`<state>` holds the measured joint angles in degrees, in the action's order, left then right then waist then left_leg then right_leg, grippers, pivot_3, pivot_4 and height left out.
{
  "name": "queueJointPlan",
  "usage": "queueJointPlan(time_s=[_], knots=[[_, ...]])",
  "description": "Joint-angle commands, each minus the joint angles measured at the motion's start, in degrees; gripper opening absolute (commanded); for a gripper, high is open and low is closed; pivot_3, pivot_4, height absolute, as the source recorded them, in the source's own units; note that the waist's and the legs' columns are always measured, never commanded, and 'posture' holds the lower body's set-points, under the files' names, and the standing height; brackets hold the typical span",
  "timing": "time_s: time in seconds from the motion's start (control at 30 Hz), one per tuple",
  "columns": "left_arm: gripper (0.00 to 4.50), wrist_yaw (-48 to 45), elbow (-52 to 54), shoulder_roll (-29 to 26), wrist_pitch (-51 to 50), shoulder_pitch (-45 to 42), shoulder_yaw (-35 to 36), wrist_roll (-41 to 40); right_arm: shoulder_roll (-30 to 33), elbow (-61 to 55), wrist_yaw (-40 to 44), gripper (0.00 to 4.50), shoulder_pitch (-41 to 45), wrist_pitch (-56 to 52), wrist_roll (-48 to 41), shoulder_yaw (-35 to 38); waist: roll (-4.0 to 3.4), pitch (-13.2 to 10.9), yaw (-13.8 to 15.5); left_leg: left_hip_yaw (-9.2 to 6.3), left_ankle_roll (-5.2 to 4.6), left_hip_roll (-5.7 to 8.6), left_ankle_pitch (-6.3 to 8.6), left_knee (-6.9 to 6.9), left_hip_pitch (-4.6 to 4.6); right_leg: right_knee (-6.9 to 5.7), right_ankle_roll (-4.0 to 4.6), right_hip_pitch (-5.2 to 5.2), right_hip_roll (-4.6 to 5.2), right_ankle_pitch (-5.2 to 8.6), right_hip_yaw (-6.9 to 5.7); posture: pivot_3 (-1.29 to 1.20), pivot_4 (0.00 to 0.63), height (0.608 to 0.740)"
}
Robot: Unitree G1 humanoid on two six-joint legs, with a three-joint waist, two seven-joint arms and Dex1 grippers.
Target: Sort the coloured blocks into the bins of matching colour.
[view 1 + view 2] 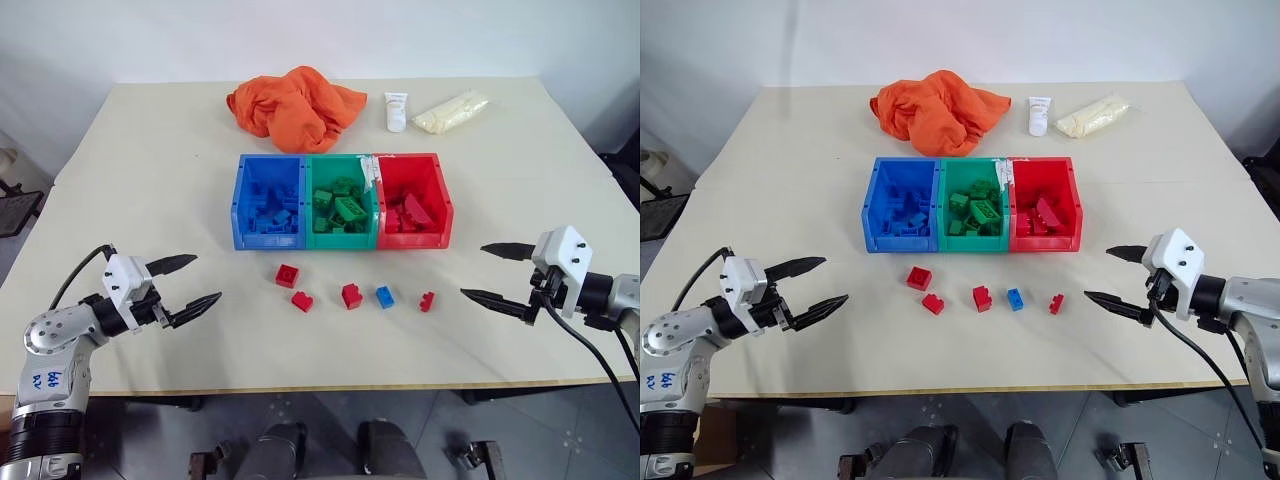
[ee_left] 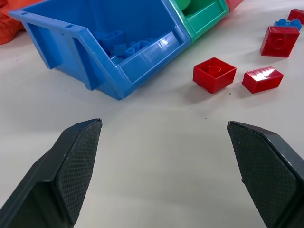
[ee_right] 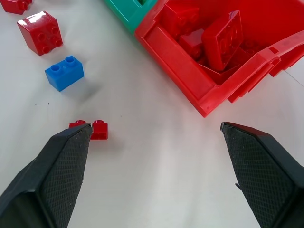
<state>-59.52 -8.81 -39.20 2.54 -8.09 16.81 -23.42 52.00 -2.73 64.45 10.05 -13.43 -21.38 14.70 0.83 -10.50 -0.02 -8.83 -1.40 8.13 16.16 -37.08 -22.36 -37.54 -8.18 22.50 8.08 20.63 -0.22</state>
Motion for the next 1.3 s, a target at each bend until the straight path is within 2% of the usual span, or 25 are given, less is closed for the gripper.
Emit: queueJointPlan(time_s=[0.03,0.23,0.4,0.7,0.87,0.97,1.13,1.3], knots=[[4.49,0.0,1.8,-0.1,0.1,0.0,0.5,-1.2,0.8,-0.9,-0.1,4.5,1.0,0.9,0.0,0.2,0.0,0.0,0.0,0.0,0.0,0.0,0.0,0.0,0.0,0.0,0.0,0.0,0.0,0.0,0.0,0.0,0.15,0.74],[4.49,1.2,2.7,0.2,-0.2,0.0,0.2,-0.5,0.9,-0.9,-0.5,4.5,1.6,0.4,0.0,-0.4,0.0,0.0,0.0,0.01,0.0,-0.02,0.01,-0.01,0.0,0.01,0.0,0.0,-0.04,0.0,0.02,0.0,0.15,0.74],[4.49,1.3,4.2,-0.3,-4.5,0.1,-1.0,-0.4,1.5,-1.7,-0.8,4.5,1.2,-1.0,0.3,-0.5,0.0,0.0,0.0,0.01,0.01,-0.02,0.01,0.0,0.0,0.01,0.0,0.0,-0.05,0.0,0.03,0.0,0.15,0.74],[4.49,-3.4,1.8,0.1,-3.8,-2.3,-3.1,-1.1,10.3,1.3,3.5,4.5,-8.9,0.0,3.2,4.9,0.0,0.0,0.7,0.04,-0.02,-0.02,0.04,-0.01,0.0,0.07,0.0,-0.01,-0.05,0.0,0.02,0.0,0.15,0.74],[4.49,-4.1,0.3,0.5,-3.5,-4.2,-3.8,-0.9,12.3,2.6,4.1,4.5,-8.9,-1.0,3.3,5.4,0.0,0.0,0.6,0.2,0.01,-0.15,0.06,-0.02,0.02,0.11,0.0,-0.01,-0.3,0.0,0.03,0.0,0.15,0.74],[4.49,-4.9,-0.3,0.7,-2.9,-5.0,-4.2,-1.0,12.2,2.0,3.9,4.5,-6.1,-2.5,3.3,2.9,-0.01,0.0,0.1,0.25,0.06,-0.22,0.1,-0.02,0.05,0.1,0.01,0.0,-0.34,0.0,0.03,0.0,0.15,0.74],[4.49,-5.7,0.7,0.8,-2.8,-4.7,-4.1,-1.6,9.6,0.6,5.8,4.5,1.4,-2.8,3.5,-5.1,-0.01,0.0,-0.2,0.32,0.13,-0.32,0.15,-0.04,0.07,0.1,0.02,0.01,-0.39,0.0,0.04,0.0,0.15,0.74],[4.49,-6.8,4.5,0.0,-3.4,-0.2,-2.9,-3.0,5.5,4.6,8.8,4.5,11.9,-0.9,6.9,-15.4,-0.01,0.0,-0.3,0.38,0.13,-0.35,0.21,-0.04,0.06,0.1,0.04,0.08,-0.42,-0.02,0.38,0.0,0.15,0.74]])
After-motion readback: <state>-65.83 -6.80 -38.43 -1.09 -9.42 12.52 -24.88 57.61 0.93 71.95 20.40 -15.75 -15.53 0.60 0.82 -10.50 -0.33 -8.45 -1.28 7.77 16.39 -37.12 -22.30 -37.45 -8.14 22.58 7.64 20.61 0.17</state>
